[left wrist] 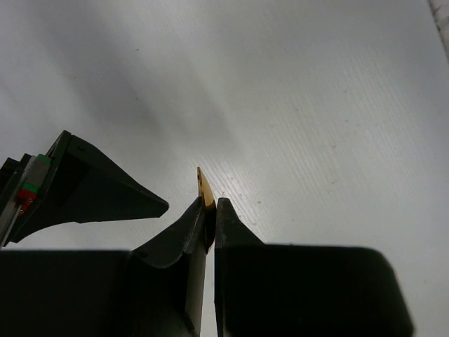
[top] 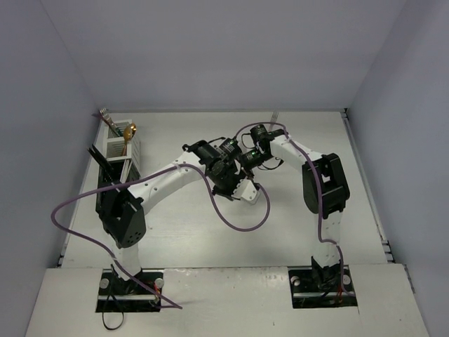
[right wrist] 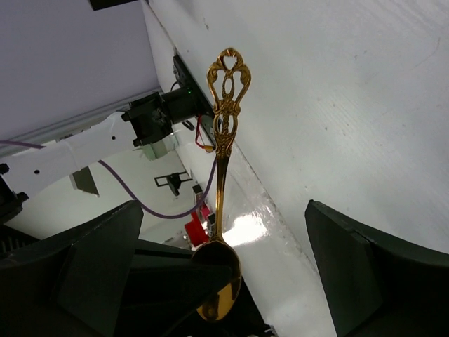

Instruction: Sort the eating utensils into containers

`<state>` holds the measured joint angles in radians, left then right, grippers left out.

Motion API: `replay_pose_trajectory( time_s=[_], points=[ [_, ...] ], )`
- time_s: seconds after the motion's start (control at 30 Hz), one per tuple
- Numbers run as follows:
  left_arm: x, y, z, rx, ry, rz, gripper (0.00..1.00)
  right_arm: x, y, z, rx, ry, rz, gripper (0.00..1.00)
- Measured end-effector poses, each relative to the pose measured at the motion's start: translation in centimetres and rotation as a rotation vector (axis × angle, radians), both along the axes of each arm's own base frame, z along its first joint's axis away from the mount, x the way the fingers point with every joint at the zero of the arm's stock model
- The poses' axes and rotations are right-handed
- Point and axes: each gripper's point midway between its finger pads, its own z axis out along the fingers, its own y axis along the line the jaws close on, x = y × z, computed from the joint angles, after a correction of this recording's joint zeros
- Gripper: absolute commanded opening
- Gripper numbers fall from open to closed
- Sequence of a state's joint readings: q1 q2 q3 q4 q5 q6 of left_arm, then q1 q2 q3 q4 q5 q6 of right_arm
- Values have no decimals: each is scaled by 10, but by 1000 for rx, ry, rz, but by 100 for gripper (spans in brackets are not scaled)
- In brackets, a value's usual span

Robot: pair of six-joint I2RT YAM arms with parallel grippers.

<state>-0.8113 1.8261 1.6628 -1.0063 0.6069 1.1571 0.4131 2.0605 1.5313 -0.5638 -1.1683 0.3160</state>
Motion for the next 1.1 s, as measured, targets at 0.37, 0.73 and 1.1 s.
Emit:
replay_pose_trajectory(
  time_s=[0.37, 0.73, 1.1],
  points=[
    [-39, 38, 101, -233, 34, 267, 0, 83, -64, 72, 108, -321, -155, 97],
    [121, 241, 274, -1066, -75, 1288, 0, 126, -141, 109, -129, -701, -304, 99],
    [194, 379, 297, -1404, -130, 1478, 1, 122, -139, 99, -164, -696, -279, 100]
  ],
)
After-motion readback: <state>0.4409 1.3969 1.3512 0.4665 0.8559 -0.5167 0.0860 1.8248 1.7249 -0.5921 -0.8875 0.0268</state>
